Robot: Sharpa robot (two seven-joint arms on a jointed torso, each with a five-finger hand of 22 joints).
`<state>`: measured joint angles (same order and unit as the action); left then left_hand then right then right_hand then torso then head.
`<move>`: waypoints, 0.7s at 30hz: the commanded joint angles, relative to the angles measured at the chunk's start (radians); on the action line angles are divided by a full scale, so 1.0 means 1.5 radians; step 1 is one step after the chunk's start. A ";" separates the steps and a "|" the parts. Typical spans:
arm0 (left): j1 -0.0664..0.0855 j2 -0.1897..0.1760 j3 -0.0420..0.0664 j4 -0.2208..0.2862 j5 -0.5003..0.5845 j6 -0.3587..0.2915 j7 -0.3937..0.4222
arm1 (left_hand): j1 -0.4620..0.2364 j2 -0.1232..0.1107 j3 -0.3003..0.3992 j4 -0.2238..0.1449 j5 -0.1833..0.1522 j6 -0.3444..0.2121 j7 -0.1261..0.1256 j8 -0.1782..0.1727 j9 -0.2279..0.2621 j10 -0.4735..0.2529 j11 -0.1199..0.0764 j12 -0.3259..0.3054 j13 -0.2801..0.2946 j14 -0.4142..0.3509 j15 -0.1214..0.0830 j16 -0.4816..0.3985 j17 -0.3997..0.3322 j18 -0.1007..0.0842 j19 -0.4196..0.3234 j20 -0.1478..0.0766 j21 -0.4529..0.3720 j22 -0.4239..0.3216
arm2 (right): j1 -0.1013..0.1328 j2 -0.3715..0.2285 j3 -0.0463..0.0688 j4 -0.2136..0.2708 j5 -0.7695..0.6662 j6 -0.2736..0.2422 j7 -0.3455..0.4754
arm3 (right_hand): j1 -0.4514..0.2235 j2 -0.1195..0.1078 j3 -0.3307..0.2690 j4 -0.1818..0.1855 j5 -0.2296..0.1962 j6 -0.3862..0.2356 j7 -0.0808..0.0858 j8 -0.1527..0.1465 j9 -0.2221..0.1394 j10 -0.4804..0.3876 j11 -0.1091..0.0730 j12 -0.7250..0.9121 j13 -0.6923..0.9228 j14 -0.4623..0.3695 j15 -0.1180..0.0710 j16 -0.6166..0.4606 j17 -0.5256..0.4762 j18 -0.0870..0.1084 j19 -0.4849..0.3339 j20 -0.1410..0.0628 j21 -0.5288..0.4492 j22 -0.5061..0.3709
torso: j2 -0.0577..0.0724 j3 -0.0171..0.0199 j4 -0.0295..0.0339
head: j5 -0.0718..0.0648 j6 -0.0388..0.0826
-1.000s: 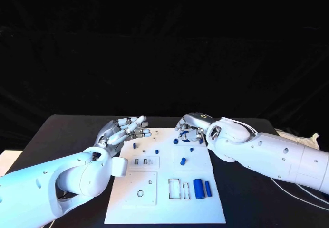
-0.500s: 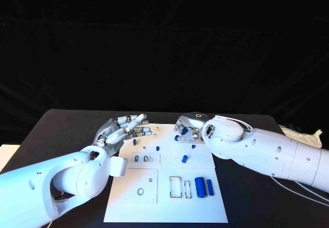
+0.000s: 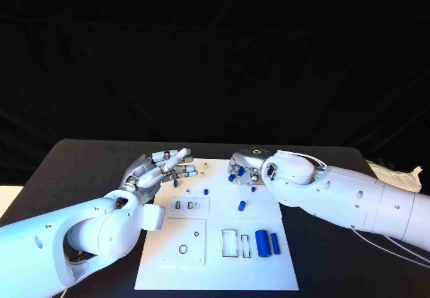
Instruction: Assemble the parts on the task board
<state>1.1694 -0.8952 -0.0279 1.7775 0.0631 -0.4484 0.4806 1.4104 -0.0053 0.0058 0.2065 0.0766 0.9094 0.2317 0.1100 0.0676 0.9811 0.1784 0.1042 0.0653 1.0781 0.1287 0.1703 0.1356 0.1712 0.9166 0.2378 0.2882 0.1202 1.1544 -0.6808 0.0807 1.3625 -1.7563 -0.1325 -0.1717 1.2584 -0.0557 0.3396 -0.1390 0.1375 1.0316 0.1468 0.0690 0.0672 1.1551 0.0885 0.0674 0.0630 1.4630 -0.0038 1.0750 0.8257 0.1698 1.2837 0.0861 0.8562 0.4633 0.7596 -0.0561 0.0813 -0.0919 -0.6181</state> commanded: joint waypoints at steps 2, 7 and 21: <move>0.001 0.000 0.001 0.003 0.002 0.012 0.001 | 0.001 0.008 -0.001 -0.005 -0.002 0.005 -0.001 -0.005 -0.001 0.004 0.001 -0.002 -0.001 0.004 0.002 -0.003 0.001 0.008 0.004 0.002 -0.005 -0.001 | 0.000 0.003 0.000 -0.002 -0.020 0.012 -0.006 | 0.006 0.002 0.005 0.005 -0.004 0.006 -0.003 0.000 0.001 0.007 -0.003 -0.003 0.001 0.023 0.001 0.009 0.009 0.000 -0.002 0.000 0.012 0.013 | 0.005 -0.0011 0.0018 | -0.001 -0.001; 0.001 -0.001 0.001 0.002 0.003 0.013 0.000 | 0.001 0.008 -0.001 -0.006 -0.002 0.004 -0.001 -0.006 -0.001 0.004 0.002 -0.003 -0.001 0.004 0.002 -0.005 0.001 0.008 0.004 0.002 -0.005 -0.002 | 0.000 0.005 0.000 -0.004 -0.020 0.014 -0.006 | 0.010 0.008 0.020 0.014 -0.013 0.019 -0.007 0.002 0.003 0.020 -0.007 -0.002 0.001 0.024 -0.002 0.031 0.032 -0.003 0.001 -0.001 0.038 0.042 | 0.008 -0.0017 0.0027 | -0.002 -0.003; 0.001 0.000 0.001 0.000 0.003 0.011 -0.005 | 0.002 0.009 -0.003 -0.011 -0.002 0.002 0.002 -0.011 -0.002 0.002 0.004 -0.009 -0.001 0.003 0.004 -0.010 0.002 0.008 0.004 0.003 -0.009 -0.004 | 0.000 0.005 0.000 0.004 0.006 -0.088 0.001 | 0.015 0.027 0.063 0.047 -0.048 0.080 -0.023 0.021 0.018 0.093 -0.027 0.003 0.007 0.027 -0.019 0.095 0.101 -0.021 0.030 -0.008 0.148 0.180 | 0.013 -0.0018 0.0039 | -0.005 -0.001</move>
<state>1.1696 -0.8961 -0.0277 1.7764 0.0656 -0.4482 0.4725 1.4143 -0.0014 0.0003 0.1954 0.0766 0.9092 0.2317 0.0963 0.0657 0.9811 0.1784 0.0937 0.0646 1.0817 0.1324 0.1578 0.1381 0.1711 0.9170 0.2382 0.2805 0.1144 1.1550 -0.6742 0.0808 1.3639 -1.7623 -0.1852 -0.1703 1.2848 -0.0315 0.4327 -0.0732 0.0669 1.1384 0.1187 0.0965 0.0767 1.2886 0.0489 0.0725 0.0729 1.4667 -0.0253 1.2125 0.9767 0.1541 1.3209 0.0744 1.0756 0.7305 0.7768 -0.0591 0.0855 -0.0982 -0.6223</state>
